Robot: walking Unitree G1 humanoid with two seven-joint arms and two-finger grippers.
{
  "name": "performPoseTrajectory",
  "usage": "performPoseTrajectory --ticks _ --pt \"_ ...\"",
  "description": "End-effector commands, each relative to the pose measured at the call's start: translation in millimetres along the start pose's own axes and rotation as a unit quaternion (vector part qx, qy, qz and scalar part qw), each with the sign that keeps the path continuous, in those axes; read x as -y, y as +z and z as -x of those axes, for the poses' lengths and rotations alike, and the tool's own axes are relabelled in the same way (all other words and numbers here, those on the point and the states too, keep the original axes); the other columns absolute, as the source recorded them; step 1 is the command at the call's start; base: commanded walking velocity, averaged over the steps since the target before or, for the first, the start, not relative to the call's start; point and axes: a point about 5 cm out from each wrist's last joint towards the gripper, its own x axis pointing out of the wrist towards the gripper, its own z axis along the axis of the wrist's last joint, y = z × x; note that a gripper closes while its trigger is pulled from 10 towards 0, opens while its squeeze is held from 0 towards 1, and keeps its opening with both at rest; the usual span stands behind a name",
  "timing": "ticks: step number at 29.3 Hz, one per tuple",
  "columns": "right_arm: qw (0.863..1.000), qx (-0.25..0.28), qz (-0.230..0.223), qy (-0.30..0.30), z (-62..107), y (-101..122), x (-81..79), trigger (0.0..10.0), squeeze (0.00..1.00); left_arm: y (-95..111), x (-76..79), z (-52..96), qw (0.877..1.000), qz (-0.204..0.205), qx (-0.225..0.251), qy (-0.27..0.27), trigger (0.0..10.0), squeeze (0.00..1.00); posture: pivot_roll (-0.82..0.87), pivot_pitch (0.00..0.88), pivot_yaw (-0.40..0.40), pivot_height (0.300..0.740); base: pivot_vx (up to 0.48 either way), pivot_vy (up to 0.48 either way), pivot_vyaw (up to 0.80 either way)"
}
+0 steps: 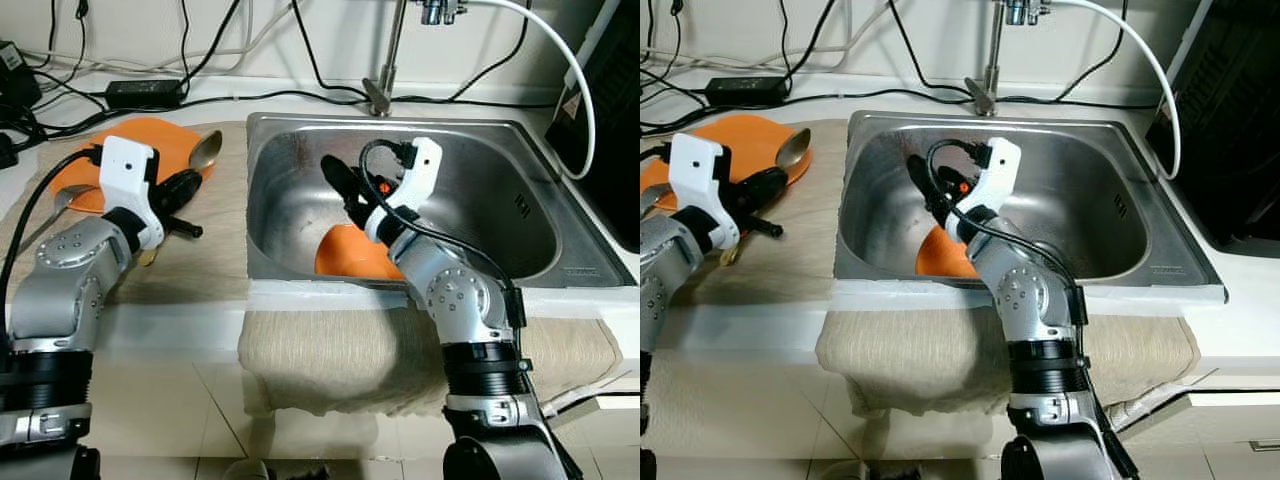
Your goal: Kitchen organization
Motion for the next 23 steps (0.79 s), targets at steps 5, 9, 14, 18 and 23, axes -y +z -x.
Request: performPoseTrajectory --ticks 5,9,14,18,23 --pt "0.995 -0.013 -0.068 0.074 -21.8 -5.8 -46.3 10.0 0.0 2.9 2.7 -1.9 1.0 -0.017 0.013 0.009 0.0 0.0 0.15 0.0 -0.003 0.74 0.0 0.0 0.0" --pt "0.993 -0.023 -0.083 0.085 -25.4 -8.4 -51.4 10.0 0.0 3.7 4.2 -3.4 1.0 -0.019 0.017 0.012 0.0 0.0 0.15 0.0 -0.003 0.74 0.0 0.0 0.0" --pt "0.992 -0.034 -0.085 0.086 -32.6 -13.8 -52.9 10.0 0.0 6.6 17.9 -10.4 0.999 -0.013 0.035 0.001 0.0 0.0 0.15 0.0 -0.004 0.74 0.0 0.0 0.0" --pt "0.993 -0.045 -0.074 0.079 -37.2 -20.5 -49.3 10.0 0.0 5.6 40.4 -19.1 0.999 -0.006 0.044 -0.025 0.0 0.0 0.16 0.0 -0.005 0.74 0.0 0.0 0.0" --pt "0.993 -0.05 -0.071 0.08 -38.8 -22.9 -49.7 10.0 0.0 5.6 46.0 -20.8 0.998 -0.008 0.046 -0.031 0.0 0.0 0.15 0.0 -0.004 0.74 0.0 0.0 0.0"
